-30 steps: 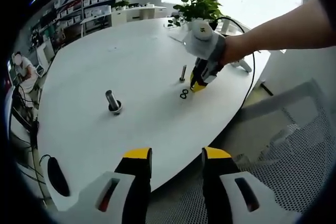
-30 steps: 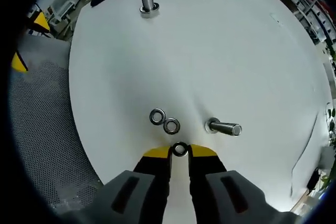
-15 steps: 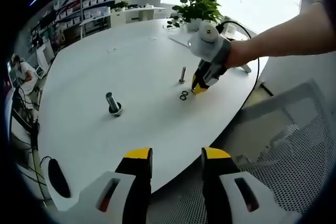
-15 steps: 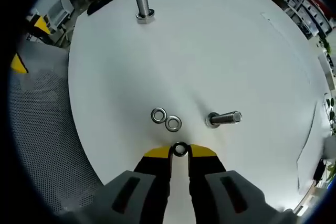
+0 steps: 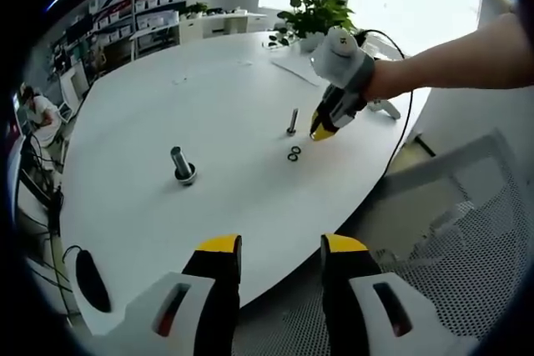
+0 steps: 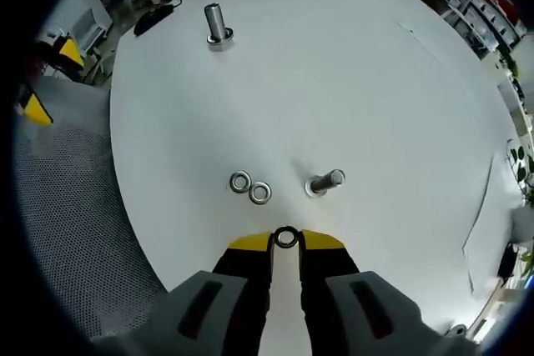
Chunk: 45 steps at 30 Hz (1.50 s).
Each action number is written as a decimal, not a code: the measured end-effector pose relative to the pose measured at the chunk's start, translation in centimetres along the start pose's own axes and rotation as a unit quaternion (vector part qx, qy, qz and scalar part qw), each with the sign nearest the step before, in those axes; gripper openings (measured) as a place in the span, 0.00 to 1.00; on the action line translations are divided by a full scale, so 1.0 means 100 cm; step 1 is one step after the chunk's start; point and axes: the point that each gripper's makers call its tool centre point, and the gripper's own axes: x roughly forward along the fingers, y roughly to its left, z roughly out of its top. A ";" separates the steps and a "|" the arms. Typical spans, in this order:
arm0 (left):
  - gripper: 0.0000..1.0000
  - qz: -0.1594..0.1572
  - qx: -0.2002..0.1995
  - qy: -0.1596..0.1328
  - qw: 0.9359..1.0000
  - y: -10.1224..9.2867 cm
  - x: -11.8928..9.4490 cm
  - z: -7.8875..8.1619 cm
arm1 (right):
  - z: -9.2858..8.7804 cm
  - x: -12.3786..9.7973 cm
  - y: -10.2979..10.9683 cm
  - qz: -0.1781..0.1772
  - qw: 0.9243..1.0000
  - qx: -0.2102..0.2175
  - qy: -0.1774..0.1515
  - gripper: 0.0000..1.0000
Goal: Place the washer onto the threaded stud by aligning its center hole with the stud, sliding it down to the base, and recovering from edge contact or off-axis alignment until the washer reaches the visible bottom stop.
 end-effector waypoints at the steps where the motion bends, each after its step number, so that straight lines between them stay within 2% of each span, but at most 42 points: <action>1: 0.36 0.000 0.001 -0.001 1.000 0.000 0.000 0.000 | 0.001 -0.001 -0.001 -0.001 1.000 0.002 -0.002 0.13; 5: 0.36 0.000 0.002 0.001 1.000 0.000 0.000 0.000 | 0.012 -0.012 -0.010 -0.013 1.000 0.008 -0.023 0.13; 14: 0.36 0.001 0.002 0.000 1.000 0.000 0.000 0.000 | 0.022 -0.027 -0.019 -0.025 0.999 -0.006 -0.035 0.13; 19: 0.36 0.001 0.002 -0.001 1.000 0.001 0.000 0.001 | 0.035 -0.033 -0.022 -0.030 0.998 -0.017 -0.049 0.13; 28: 0.37 0.002 -0.001 -0.001 1.000 0.001 0.000 0.001 | 0.046 -0.028 -0.019 -0.027 0.998 -0.038 -0.050 0.13; 32: 0.37 0.002 -0.001 -0.001 1.000 0.002 0.000 0.001 | 0.045 -0.025 -0.017 -0.028 0.998 -0.050 -0.041 0.13; 45: 0.37 0.000 0.000 0.002 1.000 0.000 0.001 -0.001 | 0.045 -0.015 -0.021 -0.023 0.998 -0.048 -0.029 0.13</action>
